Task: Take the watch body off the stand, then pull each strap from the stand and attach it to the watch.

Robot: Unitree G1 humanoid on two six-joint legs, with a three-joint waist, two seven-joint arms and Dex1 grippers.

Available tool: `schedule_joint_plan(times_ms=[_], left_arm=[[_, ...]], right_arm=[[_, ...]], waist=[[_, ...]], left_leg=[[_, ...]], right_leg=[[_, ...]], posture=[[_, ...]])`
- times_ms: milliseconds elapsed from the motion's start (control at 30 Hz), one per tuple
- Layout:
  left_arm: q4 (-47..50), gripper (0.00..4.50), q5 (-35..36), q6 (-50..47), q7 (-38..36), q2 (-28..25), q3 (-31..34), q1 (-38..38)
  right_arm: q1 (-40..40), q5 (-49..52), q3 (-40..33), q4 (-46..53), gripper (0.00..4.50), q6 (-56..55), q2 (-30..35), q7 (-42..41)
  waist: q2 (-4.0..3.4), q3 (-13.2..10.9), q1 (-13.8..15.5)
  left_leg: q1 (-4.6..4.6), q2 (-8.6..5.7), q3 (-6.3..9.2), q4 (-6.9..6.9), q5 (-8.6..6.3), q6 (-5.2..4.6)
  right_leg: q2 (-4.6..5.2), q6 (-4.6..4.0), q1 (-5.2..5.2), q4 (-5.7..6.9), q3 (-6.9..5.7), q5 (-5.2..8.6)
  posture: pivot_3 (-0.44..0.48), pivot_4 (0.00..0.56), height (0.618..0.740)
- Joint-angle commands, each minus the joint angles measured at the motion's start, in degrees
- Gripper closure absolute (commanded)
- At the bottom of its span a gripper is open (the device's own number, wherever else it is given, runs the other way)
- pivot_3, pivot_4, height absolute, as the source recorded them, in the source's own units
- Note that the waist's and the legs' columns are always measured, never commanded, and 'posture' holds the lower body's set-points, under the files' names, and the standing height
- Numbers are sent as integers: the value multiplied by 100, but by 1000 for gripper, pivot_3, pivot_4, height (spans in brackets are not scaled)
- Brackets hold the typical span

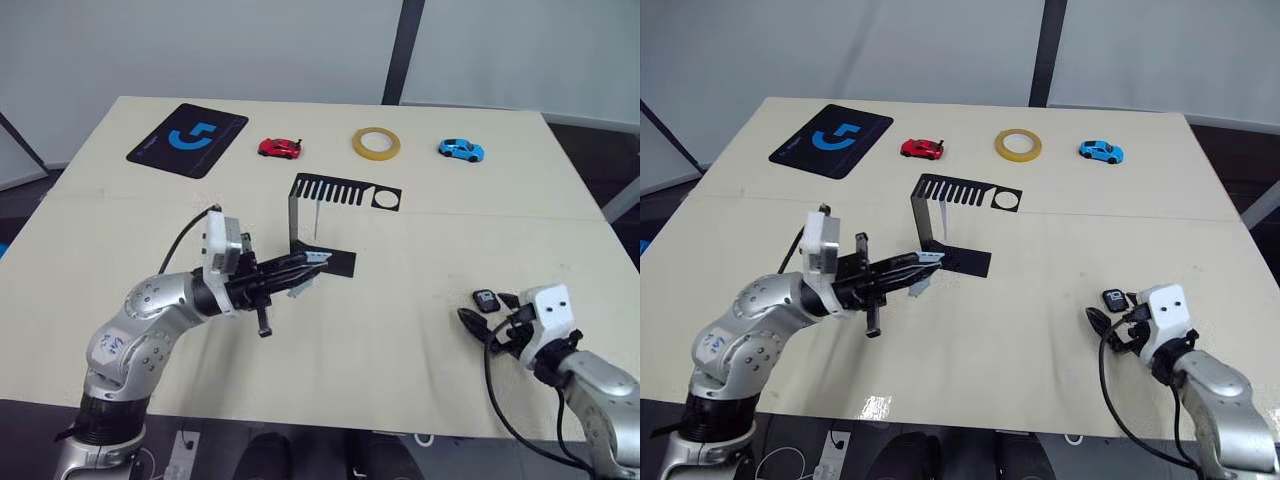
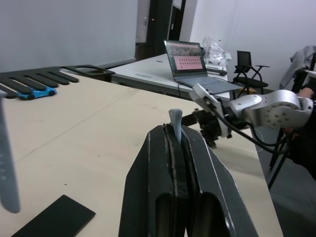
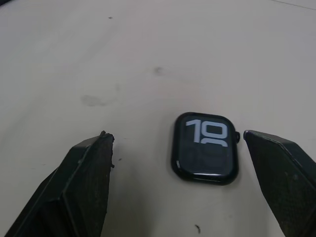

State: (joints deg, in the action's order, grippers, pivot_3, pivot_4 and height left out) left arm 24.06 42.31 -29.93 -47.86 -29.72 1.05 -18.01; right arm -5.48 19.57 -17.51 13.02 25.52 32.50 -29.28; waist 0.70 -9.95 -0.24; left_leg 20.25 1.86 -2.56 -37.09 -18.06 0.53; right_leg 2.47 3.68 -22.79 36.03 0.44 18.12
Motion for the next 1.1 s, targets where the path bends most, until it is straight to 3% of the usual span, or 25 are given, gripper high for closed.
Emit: schedule_joint_plan(times_ms=[33, 633, 1100], left_arm=[[276, 4500, -38, 106, -65, 5, -72, -51], [300, 4500, -89, 141, -58, 37, -157, -93], [236, 4500, -97, 146, -98, 3, -101, -133]], right_arm=[[118, -88, 9, -17, 76, -10, -37, 128], [369, 375, -85, 442, 76, 1648, -137, 683], [163, 201, 26, 611, 76, 1568, -313, 852]], waist=[[0, 0, 0], [2, 1, -9], [3, 2, -6]], left_leg=[[0, 1, 0, 0, 0, 0], [1, 4, 0, -1, 0, -1], [2, 4, 1, 1, -1, -1]], right_leg=[[-2, 0, 0, 0, 0, 0], [-3, 1, 0, -1, 1, 0], [-3, 2, 0, -3, 0, 0]], posture=[[0, 150, 740], [0, 150, 740], [0, 150, 740]])
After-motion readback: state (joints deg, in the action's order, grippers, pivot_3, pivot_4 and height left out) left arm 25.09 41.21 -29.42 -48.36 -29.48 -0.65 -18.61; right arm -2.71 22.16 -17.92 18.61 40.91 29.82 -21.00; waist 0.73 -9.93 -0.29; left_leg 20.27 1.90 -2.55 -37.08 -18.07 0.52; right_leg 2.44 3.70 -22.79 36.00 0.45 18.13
